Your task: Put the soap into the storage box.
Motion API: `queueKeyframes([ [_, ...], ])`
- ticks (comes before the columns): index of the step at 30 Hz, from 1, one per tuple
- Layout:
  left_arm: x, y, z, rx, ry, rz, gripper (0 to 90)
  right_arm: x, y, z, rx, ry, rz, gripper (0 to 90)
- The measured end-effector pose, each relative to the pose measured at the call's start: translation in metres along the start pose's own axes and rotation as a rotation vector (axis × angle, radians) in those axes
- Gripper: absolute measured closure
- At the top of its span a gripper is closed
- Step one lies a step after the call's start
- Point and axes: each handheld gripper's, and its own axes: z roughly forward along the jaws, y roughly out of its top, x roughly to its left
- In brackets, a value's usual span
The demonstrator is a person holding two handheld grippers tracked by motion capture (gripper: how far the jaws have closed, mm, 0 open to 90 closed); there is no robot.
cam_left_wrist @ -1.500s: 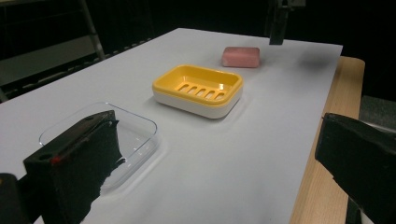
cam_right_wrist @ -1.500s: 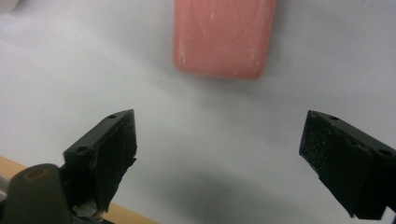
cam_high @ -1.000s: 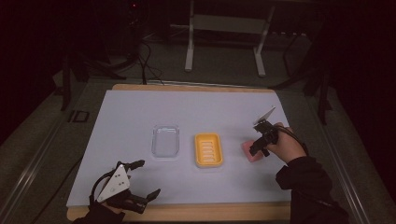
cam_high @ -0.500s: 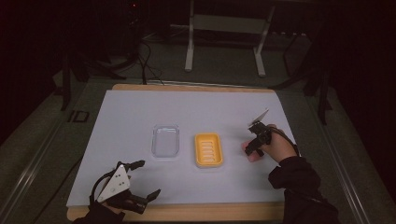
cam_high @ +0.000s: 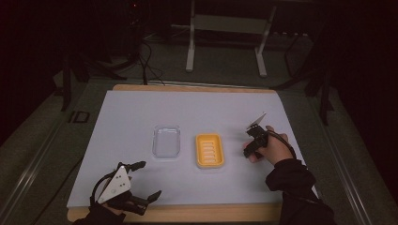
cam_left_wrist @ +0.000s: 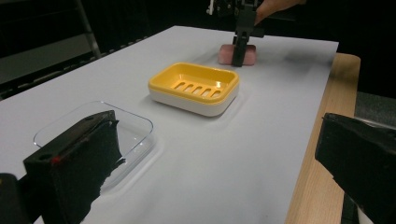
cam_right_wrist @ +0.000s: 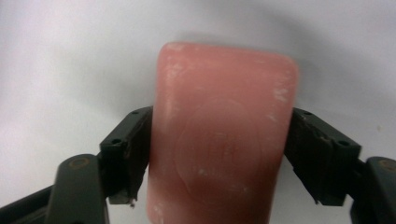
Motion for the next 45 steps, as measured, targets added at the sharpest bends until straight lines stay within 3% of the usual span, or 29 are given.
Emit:
queueKeyframes([
  [4, 0.0, 0.0, 0.0, 0.0, 0.002, 0.0, 0.6, 0.002, 0.001, -0.002, 0.006, -0.015, 0.046, 37.4],
  [8, 0.0, 0.0, 0.0, -0.001, 0.003, 0.0, 0.6, 0.003, 0.0, -0.002, 0.002, -0.026, 0.112, 37.8],
  [12, 0.0, 0.0, 0.0, -0.001, 0.003, 0.001, 0.6, 0.004, -0.003, -0.007, -0.024, -0.063, 0.14, 37.9],
  [16, 0.0, 0.0, 0.0, -0.002, 0.003, 0.001, 0.6, 0.004, -0.003, -0.015, -0.033, -0.068, 0.176, 37.9],
  [18, 0.0, 0.0, 0.0, -0.002, 0.004, 0.0, 0.6, 0.005, -0.003, -0.025, -0.044, -0.037, 0.225, 37.8],
  [21, 0.0, 0.0, 0.0, -0.003, 0.005, 0.001, 0.7, 0.01, -0.004, -0.034, -0.058, -0.063, 0.233, 37.8],
  [32, 0.0, 0.0, 0.0, -0.002, 0.007, 0.001, 0.6, 0.027, -0.002, -0.075, -0.097, -0.013, 0.27, 37.8],
  [45, 0.0, 0.0, 0.001, 0.001, 0.01, 0.001, 0.6, 0.058, 0.006, -0.108, -0.163, 0.003, 0.238, 37.9],
])
